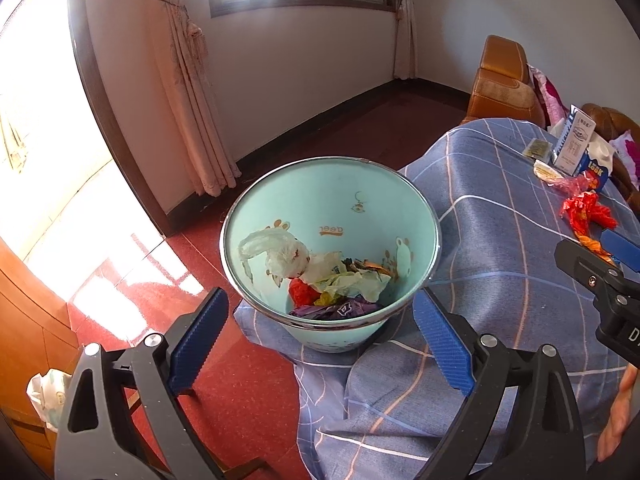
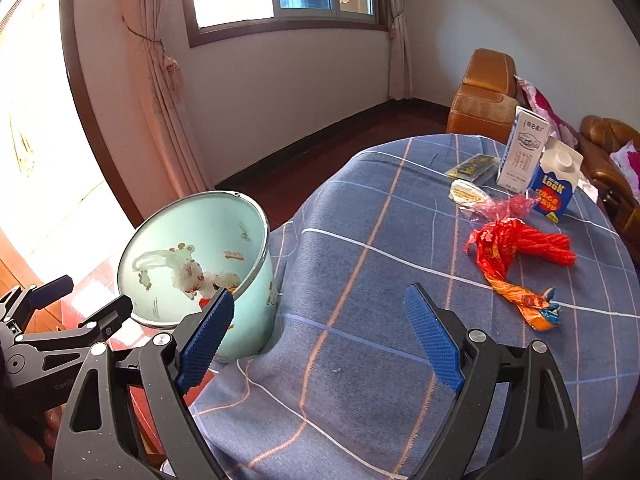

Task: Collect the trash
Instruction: 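Move both open tools back toward the trash on the table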

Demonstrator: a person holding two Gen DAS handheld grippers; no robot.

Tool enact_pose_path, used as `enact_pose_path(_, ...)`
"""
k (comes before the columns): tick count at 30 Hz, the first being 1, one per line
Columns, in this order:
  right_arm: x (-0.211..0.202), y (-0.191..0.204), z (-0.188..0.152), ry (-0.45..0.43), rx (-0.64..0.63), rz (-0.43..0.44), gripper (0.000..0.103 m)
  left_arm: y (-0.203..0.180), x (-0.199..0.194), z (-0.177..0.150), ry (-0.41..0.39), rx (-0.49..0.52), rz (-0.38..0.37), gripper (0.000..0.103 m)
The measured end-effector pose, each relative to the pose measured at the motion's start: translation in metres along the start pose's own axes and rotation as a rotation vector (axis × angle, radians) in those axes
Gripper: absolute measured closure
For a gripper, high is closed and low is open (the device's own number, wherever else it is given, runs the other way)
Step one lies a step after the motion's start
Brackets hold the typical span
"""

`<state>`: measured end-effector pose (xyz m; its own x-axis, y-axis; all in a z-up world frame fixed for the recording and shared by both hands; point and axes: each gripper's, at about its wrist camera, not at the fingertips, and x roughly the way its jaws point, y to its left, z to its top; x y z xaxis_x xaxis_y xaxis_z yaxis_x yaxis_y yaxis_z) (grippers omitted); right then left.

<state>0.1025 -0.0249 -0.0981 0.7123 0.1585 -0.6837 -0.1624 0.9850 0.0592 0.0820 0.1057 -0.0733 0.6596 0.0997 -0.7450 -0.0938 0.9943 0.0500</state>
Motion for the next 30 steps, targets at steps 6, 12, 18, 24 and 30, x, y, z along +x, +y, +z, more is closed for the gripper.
enact_pose_path(6,-0.012,-0.016,-0.012,0.000,0.023,-0.024,0.017,-0.019,-0.002,-0.008,0.013,0.033,-0.023,0.011)
enact_pose_path(12,-0.027,-0.036,-0.029,-0.022,0.038,-0.071,0.017,-0.041,-0.001,-0.018,0.030,0.084,-0.049,0.011)
enact_pose_path(18,-0.032,-0.079,-0.048,-0.003,0.099,-0.118,0.017,-0.066,0.004,-0.029,0.056,0.133,-0.093,0.011)
enact_pose_path(24,-0.031,-0.119,-0.060,0.016,0.125,-0.170,0.018,-0.090,0.008,-0.030,0.050,0.178,-0.136,0.012)
enact_pose_path(30,-0.029,-0.167,-0.066,0.039,0.172,-0.233,0.025,-0.120,0.018,-0.020,0.056,0.220,-0.173,0.017)
